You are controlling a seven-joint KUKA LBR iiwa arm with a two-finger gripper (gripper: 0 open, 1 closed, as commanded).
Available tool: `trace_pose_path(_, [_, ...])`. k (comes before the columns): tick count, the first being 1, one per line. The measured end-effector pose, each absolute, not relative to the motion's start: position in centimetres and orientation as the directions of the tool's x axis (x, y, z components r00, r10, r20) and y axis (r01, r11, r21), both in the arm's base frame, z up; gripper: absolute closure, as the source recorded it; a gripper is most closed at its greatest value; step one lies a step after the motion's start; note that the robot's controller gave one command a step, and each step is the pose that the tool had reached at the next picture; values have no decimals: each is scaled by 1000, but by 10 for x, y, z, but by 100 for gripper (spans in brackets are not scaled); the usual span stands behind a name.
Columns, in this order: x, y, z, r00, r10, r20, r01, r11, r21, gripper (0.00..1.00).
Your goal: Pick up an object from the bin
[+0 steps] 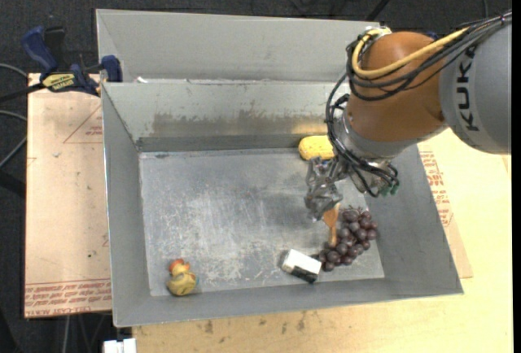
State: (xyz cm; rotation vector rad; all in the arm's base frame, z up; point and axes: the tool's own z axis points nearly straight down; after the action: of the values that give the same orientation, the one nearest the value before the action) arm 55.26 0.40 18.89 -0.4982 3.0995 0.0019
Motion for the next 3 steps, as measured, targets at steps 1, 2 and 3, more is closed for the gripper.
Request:
trace_pose_path(1, [553,4,189,-950,-313,-2,-313,950,1,100])
trace_pose_path(2, [551,5,180,-966,-259,-5,-259,966,0,100])
trace_pose_path(3, [607,9,149,-852,-523,-3,-523,852,1,100])
